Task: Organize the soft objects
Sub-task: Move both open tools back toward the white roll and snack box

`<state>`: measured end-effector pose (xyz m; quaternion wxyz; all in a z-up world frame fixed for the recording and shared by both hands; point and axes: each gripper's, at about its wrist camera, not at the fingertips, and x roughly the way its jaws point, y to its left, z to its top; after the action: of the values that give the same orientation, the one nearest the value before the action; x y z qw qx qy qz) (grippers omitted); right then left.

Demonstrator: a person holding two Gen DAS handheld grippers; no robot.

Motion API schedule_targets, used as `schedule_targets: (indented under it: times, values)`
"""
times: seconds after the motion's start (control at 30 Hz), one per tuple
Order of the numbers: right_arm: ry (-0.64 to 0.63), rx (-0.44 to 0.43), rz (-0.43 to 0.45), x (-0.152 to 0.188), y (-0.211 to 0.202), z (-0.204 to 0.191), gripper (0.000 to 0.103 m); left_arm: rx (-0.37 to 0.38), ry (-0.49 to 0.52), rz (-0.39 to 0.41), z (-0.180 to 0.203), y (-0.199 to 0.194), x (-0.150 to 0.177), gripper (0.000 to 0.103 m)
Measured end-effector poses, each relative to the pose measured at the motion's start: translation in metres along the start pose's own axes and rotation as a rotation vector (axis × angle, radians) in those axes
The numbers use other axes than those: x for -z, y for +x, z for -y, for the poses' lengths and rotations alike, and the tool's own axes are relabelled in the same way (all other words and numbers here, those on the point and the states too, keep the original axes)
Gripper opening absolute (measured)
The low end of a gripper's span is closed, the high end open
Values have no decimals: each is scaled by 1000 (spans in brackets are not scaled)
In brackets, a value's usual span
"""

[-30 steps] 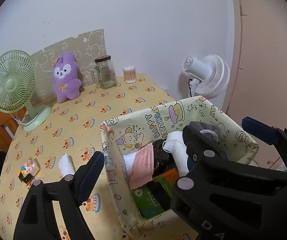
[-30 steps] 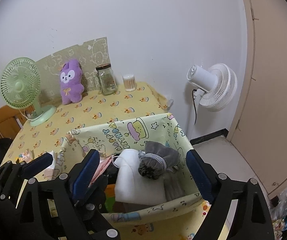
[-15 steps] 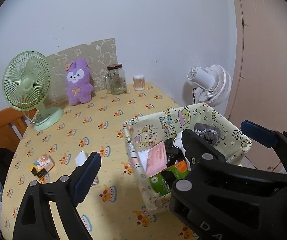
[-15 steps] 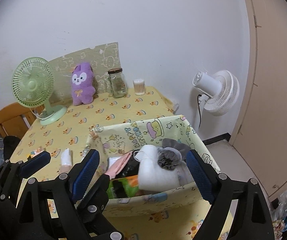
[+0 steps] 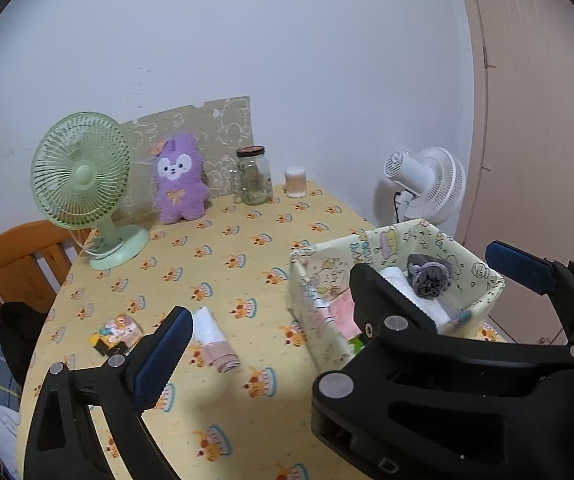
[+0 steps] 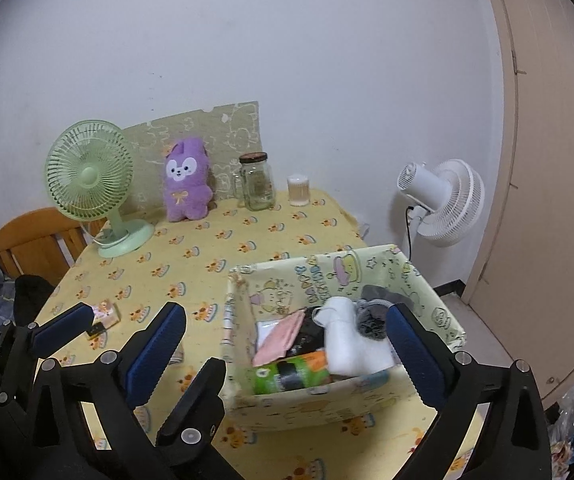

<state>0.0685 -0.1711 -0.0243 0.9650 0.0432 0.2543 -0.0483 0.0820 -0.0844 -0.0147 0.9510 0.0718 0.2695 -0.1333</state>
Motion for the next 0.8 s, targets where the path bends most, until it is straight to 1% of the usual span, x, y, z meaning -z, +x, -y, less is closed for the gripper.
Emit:
schedule_targets:
  times: [0.2, 0.4, 0.8]
  values:
    - [-11, -26, 9, 1, -2, -21, 103, -31, -12, 8, -21, -5, 5, 101]
    - [-42, -41, 17, 2, 0, -44, 103, -53, -51, 12, -41, -7, 12, 101]
    - [-83, -117, -17, 7, 19, -79, 103, -100, -84, -16, -77, -1, 23, 101]
